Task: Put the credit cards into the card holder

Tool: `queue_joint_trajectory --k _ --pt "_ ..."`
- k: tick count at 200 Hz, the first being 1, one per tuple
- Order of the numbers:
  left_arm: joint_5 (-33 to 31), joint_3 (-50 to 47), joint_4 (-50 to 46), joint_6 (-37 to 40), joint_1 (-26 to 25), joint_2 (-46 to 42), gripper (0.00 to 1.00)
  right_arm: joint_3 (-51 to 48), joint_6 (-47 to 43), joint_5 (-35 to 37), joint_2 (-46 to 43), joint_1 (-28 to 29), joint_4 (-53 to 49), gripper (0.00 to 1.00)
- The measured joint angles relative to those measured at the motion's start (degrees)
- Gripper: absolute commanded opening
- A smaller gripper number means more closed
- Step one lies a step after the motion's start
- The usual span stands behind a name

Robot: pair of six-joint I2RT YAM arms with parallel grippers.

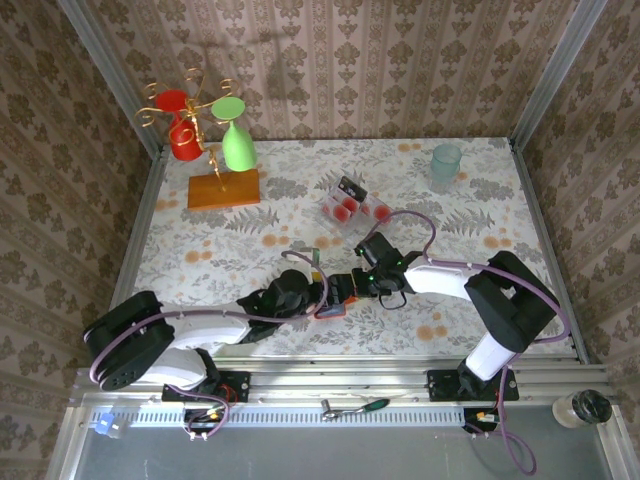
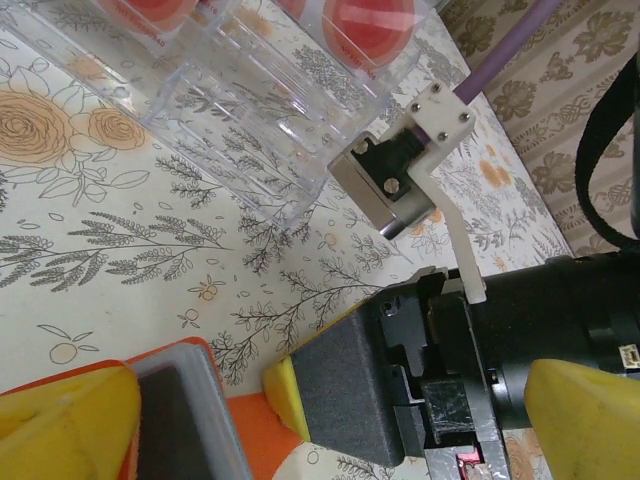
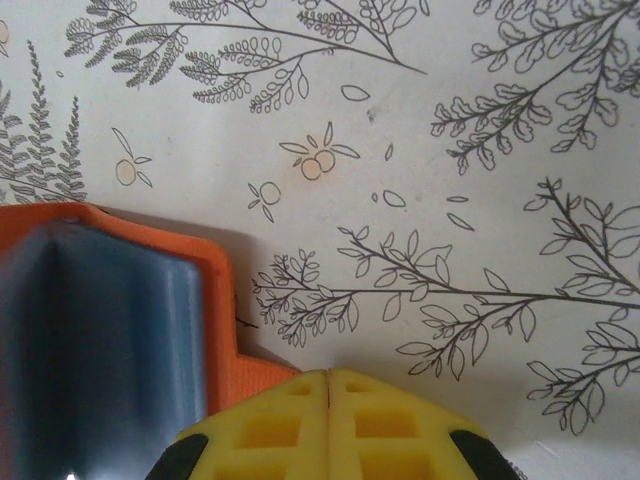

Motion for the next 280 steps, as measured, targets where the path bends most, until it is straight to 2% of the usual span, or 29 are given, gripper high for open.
queue_joint_trajectory --k 7,22,37,90,143,177,216,248,280 --pt "0.0 0.07 0.46 -0.26 -0.11 0.7 1.0 0.0 0.0 -0.35 0.0 -0.22 0.26 0.01" --pt "-0.37 0.37 0.68 -0.72 -0.63 2.23 1.0 -0.02 0.22 -1.29 -0.02 -0.85 0.55 0.2" --pt "-1.11 1.09 0.76 -1.16 -1.25 3.56 1.0 -0.39 0.11 -1.68 -0.35 -1.73 0.76 0.3" --pt "-4.72 1.97 1.79 -2.29 -2.91 8.39 1.0 -3.89 1.09 -2.21 -11.08 -6.99 -1.44 0.46" --pt "-6.95 2.49 3.48 -4.76 -3.45 12.13 1.0 -6.71 1.29 -2.49 -20.85 -13.33 -4.44 0.47" --pt "-6.91 2.86 2.93 -5.99 -2.91 12.04 1.0 -7.26 0.85 -4.04 -25.4 -13.51 -6.99 0.47" --pt "-4.87 4.72 -3.69 -5.97 0.33 7.82 1.0 -8.41 0.63 -6.51 -30.73 -13.4 -8.98 0.42" --pt "-1.22 6.91 -8.11 -5.11 4.22 2.14 1.0 -9.01 1.14 -7.02 -33.79 -10.16 -10.47 0.4" --pt "1.55 7.3 -12.66 -3.61 9.11 -4.37 1.0 -6.86 2.19 -4.66 -33.55 -0.74 -11.96 0.38"
